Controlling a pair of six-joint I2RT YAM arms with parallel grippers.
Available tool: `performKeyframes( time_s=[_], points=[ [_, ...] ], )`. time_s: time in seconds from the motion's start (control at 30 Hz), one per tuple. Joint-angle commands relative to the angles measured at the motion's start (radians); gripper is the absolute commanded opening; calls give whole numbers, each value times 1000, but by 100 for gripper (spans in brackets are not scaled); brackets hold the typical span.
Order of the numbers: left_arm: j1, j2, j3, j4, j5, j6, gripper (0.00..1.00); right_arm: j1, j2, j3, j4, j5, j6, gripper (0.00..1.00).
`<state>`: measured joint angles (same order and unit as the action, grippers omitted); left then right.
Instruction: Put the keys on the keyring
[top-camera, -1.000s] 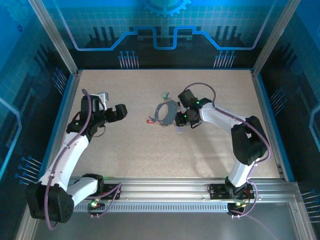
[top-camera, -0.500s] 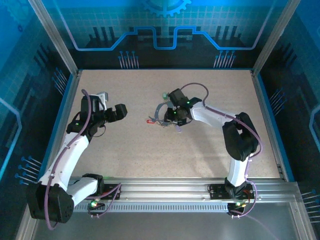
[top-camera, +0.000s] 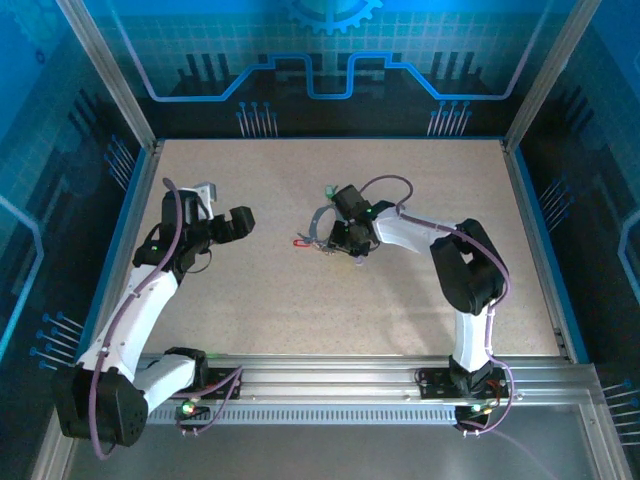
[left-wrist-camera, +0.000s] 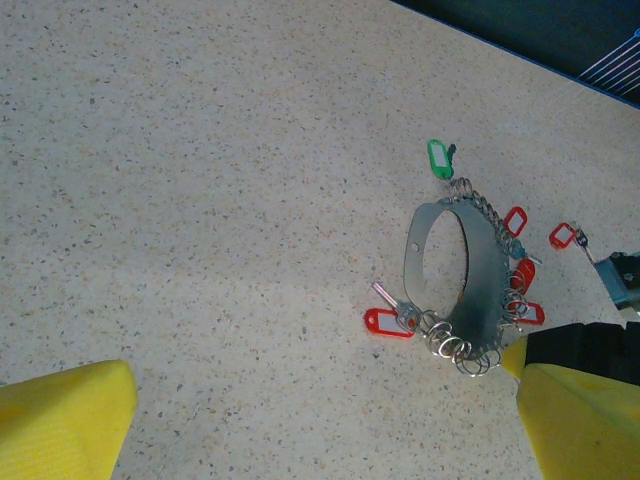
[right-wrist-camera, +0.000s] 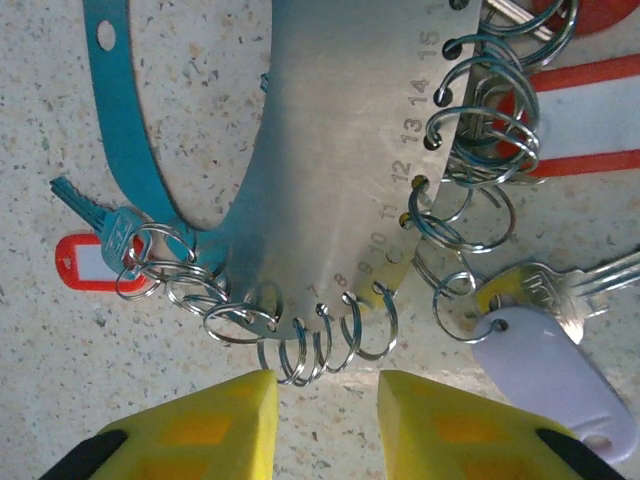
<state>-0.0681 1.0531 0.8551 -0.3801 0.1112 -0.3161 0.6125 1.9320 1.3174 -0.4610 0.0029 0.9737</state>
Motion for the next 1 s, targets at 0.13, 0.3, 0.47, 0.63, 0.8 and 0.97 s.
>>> performKeyframes(
  time_s=[0.13, 0.3, 0.47, 0.63, 0.8, 0.97],
  points=[
    [-4, -2, -21, 12, 23, -23, 99, 2, -36, -60, 53, 52, 33, 24],
    [-4, -1, -19, 8, 26, -27, 99, 0, -67, -109, 84, 52, 46, 19],
    [-4, -4, -18, 8, 22, -26, 99, -9, -68, -141, 139, 36, 45, 22],
    [-4, -2, -17, 9, 31, -32, 99, -16, -59, -150, 197, 7, 38, 24],
    [-4, -3, -16, 12, 34, -30, 99, -28, -43, -158, 227, -2, 50, 24],
    [-4, -5, -17, 15, 36, -31, 99, -39, -36, -176, 253, -8, 57, 22]
  ],
)
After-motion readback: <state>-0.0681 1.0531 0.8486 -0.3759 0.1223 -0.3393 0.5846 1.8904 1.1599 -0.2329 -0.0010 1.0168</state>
